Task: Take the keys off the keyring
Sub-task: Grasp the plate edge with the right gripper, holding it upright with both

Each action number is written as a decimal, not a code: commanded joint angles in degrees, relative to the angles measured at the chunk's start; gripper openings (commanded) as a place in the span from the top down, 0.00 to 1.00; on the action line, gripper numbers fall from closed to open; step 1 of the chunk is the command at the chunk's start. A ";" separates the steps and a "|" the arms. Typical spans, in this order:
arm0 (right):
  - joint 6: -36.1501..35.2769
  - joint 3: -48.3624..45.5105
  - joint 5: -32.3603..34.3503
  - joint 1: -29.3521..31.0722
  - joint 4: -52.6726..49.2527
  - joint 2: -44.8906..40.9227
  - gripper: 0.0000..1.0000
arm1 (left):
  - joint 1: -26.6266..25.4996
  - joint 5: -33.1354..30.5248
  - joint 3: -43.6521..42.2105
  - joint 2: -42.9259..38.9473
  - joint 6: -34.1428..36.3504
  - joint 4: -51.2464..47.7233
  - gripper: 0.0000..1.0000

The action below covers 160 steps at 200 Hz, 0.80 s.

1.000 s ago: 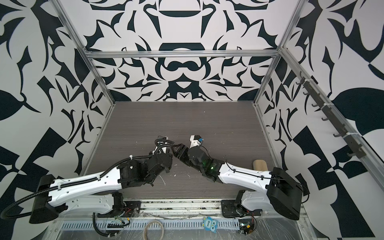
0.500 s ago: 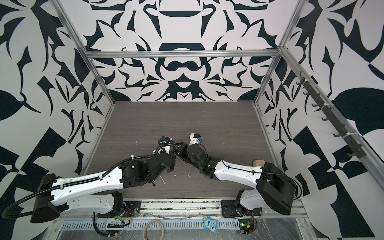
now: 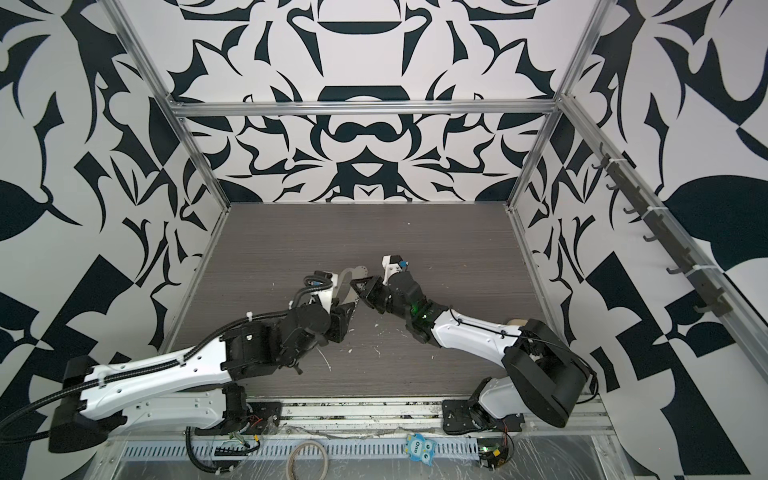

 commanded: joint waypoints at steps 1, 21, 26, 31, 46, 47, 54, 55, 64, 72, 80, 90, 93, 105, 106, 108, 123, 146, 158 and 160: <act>-5.85 2.00 -12.71 -4.14 2.54 -1.23 1.00 | 0.94 3.50 -2.06 -4.07 -0.01 -0.05 0.38; -10.25 3.41 -21.46 -7.65 1.99 -1.15 1.00 | 5.12 11.18 -3.68 -6.96 -0.66 0.25 0.33; -11.14 3.66 -23.50 -8.31 2.11 -1.29 1.00 | 7.28 14.28 -4.47 -7.67 -1.15 0.57 0.33; -11.61 3.81 -25.12 -8.87 2.41 -1.28 1.00 | 9.67 17.60 -5.33 -8.47 -1.69 1.12 0.32; -13.87 4.65 -29.78 -10.33 1.93 -1.71 1.00 | 16.19 27.83 -9.01 -10.87 -3.73 4.63 0.30; -14.00 4.70 -30.02 -10.36 1.91 -1.78 1.00 | 16.51 28.48 -9.26 -11.04 -3.95 5.02 0.30; -14.83 5.02 -31.49 -10.55 1.76 -2.15 1.00 | 18.56 32.32 -10.71 -11.94 -5.02 6.99 0.27; -14.91 5.10 -31.71 -10.52 1.69 -2.22 1.00 | 18.80 32.97 -10.86 -12.06 -5.13 7.25 0.27; -16.20 5.84 -34.53 -10.57 1.39 -2.29 1.00 | 20.24 36.56 -12.18 -12.81 -5.58 9.50 0.25; -16.97 6.54 -36.48 -10.55 1.06 -2.38 0.99 | 20.61 37.29 -12.63 -13.21 -5.54 10.29 0.23; -17.34 6.92 -37.59 -10.53 1.07 -2.45 0.99 | 20.66 37.53 -13.00 -13.62 -5.05 10.94 0.22; -17.85 7.38 -38.82 -10.61 0.96 -2.64 0.99 | 20.70 37.78 -13.12 -13.93 -4.73 11.29 0.21; -17.93 7.40 -39.02 -10.52 1.06 -2.64 0.99 | 20.71 37.78 -13.11 -14.02 -4.75 11.37 0.21; -17.99 8.02 -40.39 -10.55 1.63 -2.73 0.99 | 20.79 37.96 -13.27 -14.15 -4.57 11.70 0.20; -17.95 8.11 -40.55 -10.57 1.76 -2.73 0.99 | 20.79 37.94 -13.23 -14.13 -4.55 11.72 0.21; -17.92 8.09 -40.64 -10.53 1.82 -2.78 0.99 | 20.79 37.92 -13.23 -14.12 -4.53 11.79 0.21; -17.05 8.08 -41.36 -10.47 3.23 -2.82 0.99 | 20.83 37.96 -13.46 -13.88 -4.63 12.49 0.23; -16.49 8.57 -42.80 -9.83 4.62 -2.49 0.99 | 20.94 37.87 -13.65 -13.41 -5.10 13.32 0.29; -16.45 8.80 -43.14 -9.38 4.70 -2.23 0.98 | 20.97 38.49 -14.16 -13.73 -5.55 15.00 0.32; -16.48 8.79 -43.18 -9.35 4.74 -2.23 0.98 | 21.03 38.54 -14.23 -13.80 -5.64 15.29 0.32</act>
